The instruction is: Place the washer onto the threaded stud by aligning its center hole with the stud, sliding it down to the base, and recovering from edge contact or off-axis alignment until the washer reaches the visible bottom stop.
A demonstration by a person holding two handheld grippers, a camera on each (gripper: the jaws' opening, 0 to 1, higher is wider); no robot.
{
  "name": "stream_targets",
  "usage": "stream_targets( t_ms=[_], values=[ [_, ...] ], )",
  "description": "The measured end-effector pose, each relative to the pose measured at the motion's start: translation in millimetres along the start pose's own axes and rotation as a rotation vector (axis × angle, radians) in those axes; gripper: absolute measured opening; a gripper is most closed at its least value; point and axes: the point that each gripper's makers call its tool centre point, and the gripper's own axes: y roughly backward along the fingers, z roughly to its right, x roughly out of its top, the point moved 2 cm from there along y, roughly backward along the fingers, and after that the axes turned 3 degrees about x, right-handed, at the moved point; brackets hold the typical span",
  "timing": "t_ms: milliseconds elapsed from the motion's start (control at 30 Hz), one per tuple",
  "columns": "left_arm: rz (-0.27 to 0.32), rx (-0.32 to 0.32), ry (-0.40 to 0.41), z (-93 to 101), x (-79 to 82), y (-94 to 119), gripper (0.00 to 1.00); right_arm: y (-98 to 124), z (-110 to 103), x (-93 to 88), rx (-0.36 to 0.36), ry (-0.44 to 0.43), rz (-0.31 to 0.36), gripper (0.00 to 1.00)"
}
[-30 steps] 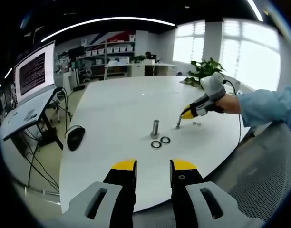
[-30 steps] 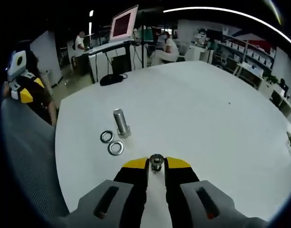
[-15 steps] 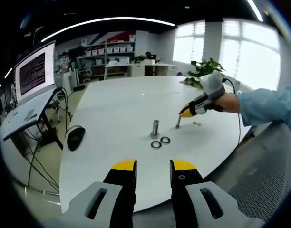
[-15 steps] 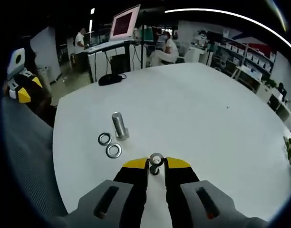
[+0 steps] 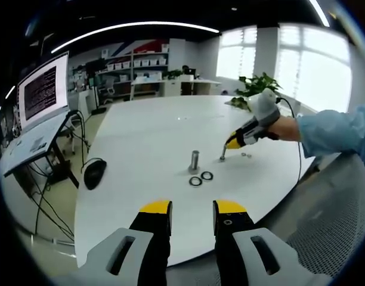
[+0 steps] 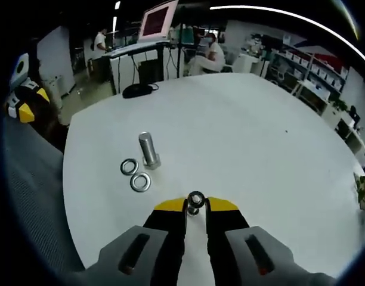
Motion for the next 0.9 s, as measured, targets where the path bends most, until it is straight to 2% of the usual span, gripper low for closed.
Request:
stream_targets(
  t_ms=[367, 467, 567, 767, 900],
  values=[
    [-0.001, 0.001, -0.001, -0.2, -0.1, 0, 0.25, 4, -3, -8.5, 0.018, -0.014, -0.015, 0.15],
    [0.002, 0.002, 0.001, -0.4, 0.2, 0, 0.25, 10, 8, -18.8, -0.010, -0.028, -0.027, 0.15],
    [0.001, 0.001, 0.001, -0.4, 0.0, 0, 0.25, 16, 20, -32.8, -0.030, -0.088, -0.039, 0.15],
    [-0.002, -0.002, -0.003, 0.1, -0.3, 0, 0.25, 30, 41, -53.3, -0.069, -0.145, -0.059, 0.15],
    [-0.004, -0.005, -0.006, 1.0, -0.4, -1, 0.25, 36, 49, -65.7, -0.087, -0.146, -0.093, 0.15]
  ],
)
